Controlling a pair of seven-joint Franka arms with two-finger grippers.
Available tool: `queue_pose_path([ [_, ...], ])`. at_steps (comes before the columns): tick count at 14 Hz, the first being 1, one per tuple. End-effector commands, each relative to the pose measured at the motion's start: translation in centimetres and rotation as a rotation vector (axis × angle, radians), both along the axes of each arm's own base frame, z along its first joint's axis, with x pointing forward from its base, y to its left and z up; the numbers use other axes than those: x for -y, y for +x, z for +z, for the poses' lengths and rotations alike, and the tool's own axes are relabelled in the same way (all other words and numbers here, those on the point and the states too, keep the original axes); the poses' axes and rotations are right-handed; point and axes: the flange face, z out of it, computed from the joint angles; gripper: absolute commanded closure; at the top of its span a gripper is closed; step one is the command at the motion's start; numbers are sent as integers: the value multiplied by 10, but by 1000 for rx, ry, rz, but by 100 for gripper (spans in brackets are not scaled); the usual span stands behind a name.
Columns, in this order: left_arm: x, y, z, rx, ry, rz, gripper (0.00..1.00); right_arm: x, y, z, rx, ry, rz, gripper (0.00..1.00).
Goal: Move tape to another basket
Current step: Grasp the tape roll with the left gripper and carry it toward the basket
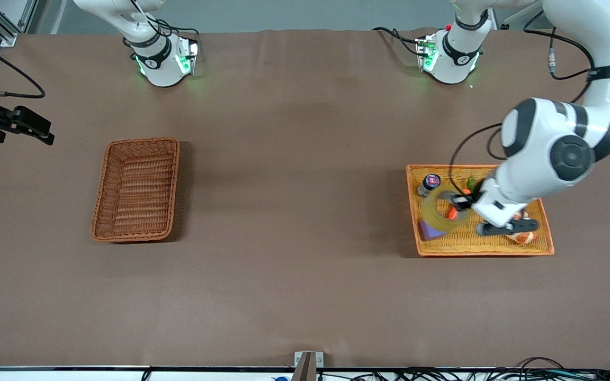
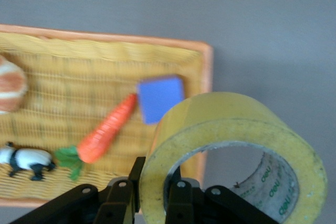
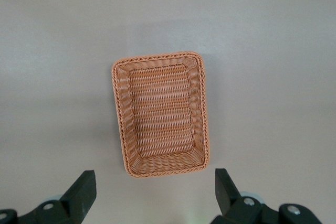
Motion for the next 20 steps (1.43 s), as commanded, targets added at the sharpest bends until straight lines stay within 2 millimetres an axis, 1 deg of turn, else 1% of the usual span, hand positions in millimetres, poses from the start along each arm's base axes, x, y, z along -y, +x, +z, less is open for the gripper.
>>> queue_pose_path([
  [1, 91, -26, 6, 0, 19, -57, 94, 2, -2, 1, 2, 18, 1, 0],
  [2, 124, -38, 5, -2, 14, -63, 93, 2, -2, 0, 2, 18, 2, 0],
  [3, 162, -50, 2, -4, 4, -84, 92, 2, -2, 0, 2, 18, 2, 0],
  [4, 190, -58, -2, -4, -1, -86, 92, 2, -2, 0, 2, 18, 2, 0],
  [5, 222, -68, -4, 2, -5, -66, 91, 2, -2, 1, 4, 18, 2, 0],
  [6, 248, -79, -10, -3, -5, -46, 91, 2, -2, 0, 2, 18, 2, 0],
  [7, 279, -90, -14, -5, -16, -41, 92, 2, -2, 0, 2, 18, 1, 0],
  [8, 302, -92, -17, -13, -43, -49, 98, 2, -2, 0, 2, 18, 1, 0],
  [9, 330, -94, -23, -23, -78, -67, 100, 2, -2, 0, 2, 18, 1, 0],
  [10, 361, -102, -31, -23, -103, -100, 100, 2, -2, 0, 2, 18, 1, 0],
  [11, 380, -103, -44, -5, -103, -114, 99, 2, -2, 1, 4, 18, 2, 0],
  [12, 402, -113, -58, 15, -93, -135, 99, 2, -2, 1, 4, 18, 2, 0],
  [13, 418, -123, -77, 41, -75, -158, 98, 2, -2, 1, 5, 18, 2, 0],
  [15, 432, -118, -109, 63, -124, -148, 91, 2, -2, 0, 2, 18, 1, 0],
  [17, 447, -111, -140, 81, -192, -126, 90, 3, -2, 1, 5, 18, 0, 0],
  [18, 449, -105, -146, 104, -224, -115, 89, 3, -2, 1, 4, 18, 0, 0],
  [19, 446, -101, -144, 110, -232, -108, 81, 3, -1, 1, 4, 18, 0, 0],
  [20, 445, -101, -143, 100, -238, -99, 70, 3, -2, 0, 2, 18, 0, 0],
])
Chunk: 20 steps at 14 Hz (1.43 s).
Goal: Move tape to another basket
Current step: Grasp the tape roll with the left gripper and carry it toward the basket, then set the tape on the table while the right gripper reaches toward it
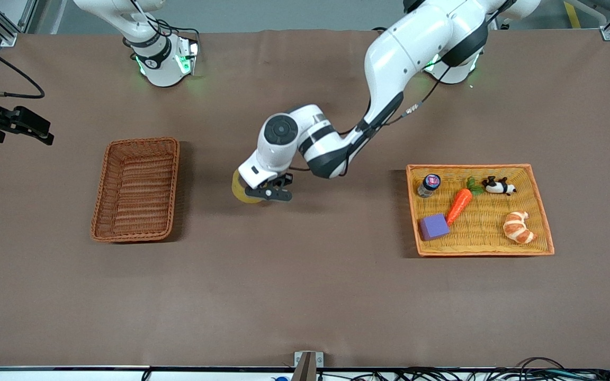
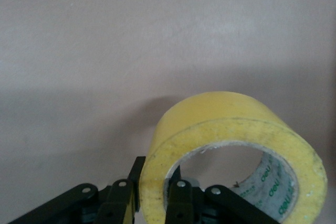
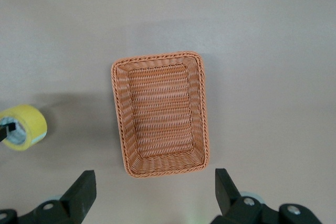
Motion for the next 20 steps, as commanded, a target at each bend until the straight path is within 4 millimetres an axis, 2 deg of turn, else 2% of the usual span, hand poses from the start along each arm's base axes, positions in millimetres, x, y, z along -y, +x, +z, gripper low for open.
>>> queue_pose_path([
  [1, 3, 12, 13, 7, -39, 27, 62, 2, -1, 0, 4, 18, 2, 0],
  [2, 4, 6, 3, -6, -26, 24, 58, 2, -1, 0, 4, 19, 2, 0],
  [3, 5, 2, -2, -11, -20, 19, 57, 2, 1, -3, 1, 18, 2, 0],
  [4, 5, 2, -2, -11, -20, 19, 52, 1, 2, -3, 3, 19, 2, 0],
  [5, 5, 3, 1, -9, -23, 20, 40, 1, 2, -4, 1, 19, 2, 0],
  [6, 2, 7, 8, -3, -27, 27, 21, 1, 3, -5, 0, 19, 4, 0],
  [9, -13, 15, 27, -25, 8, 40, 0, -8, 12, -15, 9, 52, 14, 0],
  [11, -30, 10, 58, -68, 132, -3, 0, -21, 21, -32, 12, 91, 27, 0],
  [13, -66, 29, 102, -101, 178, -15, 0, -52, 25, -58, 30, 95, 73, 0],
  [15, -105, 41, 143, -123, 242, -107, 0, -92, 23, -93, 23, 99, 123, 0],
  [16, -128, 50, 166, -125, 262, -154, 0, -109, 23, -115, 32, 102, 112, 0],
  [18, -176, 66, 209, -125, 286, -165, 0, -162, 11, -158, 61, 110, 61, 0],
  [20, -238, 86, 246, -117, 310, -60, 0, -205, 1, -195, 53, 112, 77, 0],
])
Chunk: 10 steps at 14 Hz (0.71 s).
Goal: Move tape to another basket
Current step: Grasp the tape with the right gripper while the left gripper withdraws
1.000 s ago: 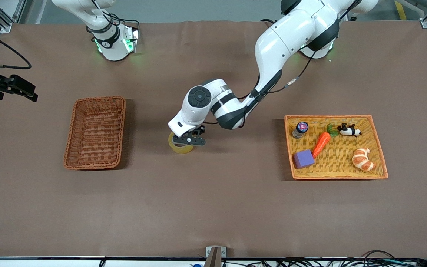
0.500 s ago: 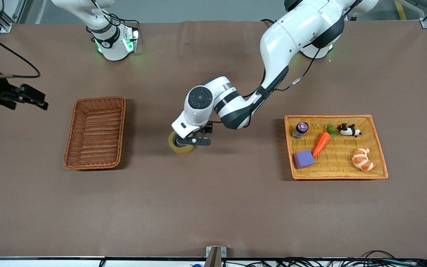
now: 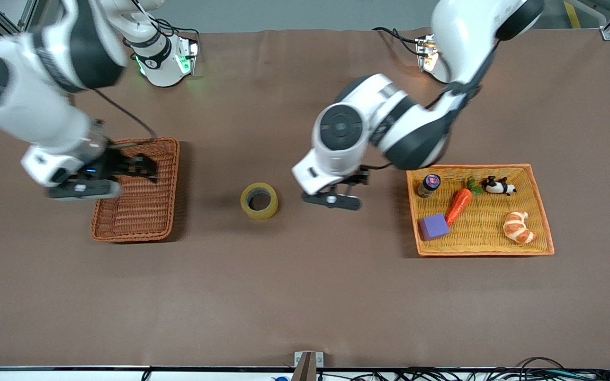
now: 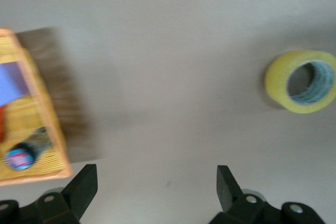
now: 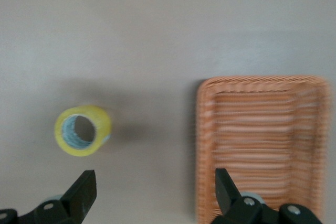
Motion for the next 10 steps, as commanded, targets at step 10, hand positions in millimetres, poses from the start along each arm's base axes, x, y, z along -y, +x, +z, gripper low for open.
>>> queue_pose_path([
  [10, -245, 14, 139, 95, -34, 231, 0, -155, -36, -212, 0, -78, 58, 0],
])
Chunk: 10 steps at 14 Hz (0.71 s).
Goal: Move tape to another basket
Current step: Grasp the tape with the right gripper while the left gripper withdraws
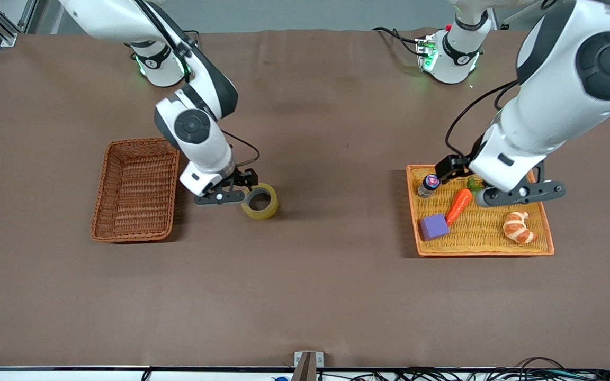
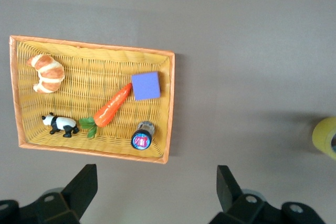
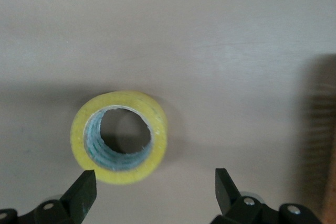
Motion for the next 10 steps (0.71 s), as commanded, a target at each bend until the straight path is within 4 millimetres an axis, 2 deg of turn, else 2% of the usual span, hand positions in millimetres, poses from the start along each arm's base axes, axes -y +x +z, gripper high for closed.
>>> queue_pose_path([
  [1, -46, -16, 12, 12, -29, -15, 0, -7, -1, -37, 2, -34, 12, 0],
  [3, -66, -29, 16, 43, -30, -43, 0, -12, 0, -46, 18, -21, -2, 0],
  [6, -79, -58, 22, 105, -18, -41, 0, -12, -3, -67, 7, -39, 22, 0],
  [8, -95, -60, 27, 104, -45, -43, 0, -14, -3, -77, 17, -18, 32, 0],
  [10, -102, -58, 26, 97, -63, -51, 0, -14, -2, -88, 15, -21, 42, 0],
])
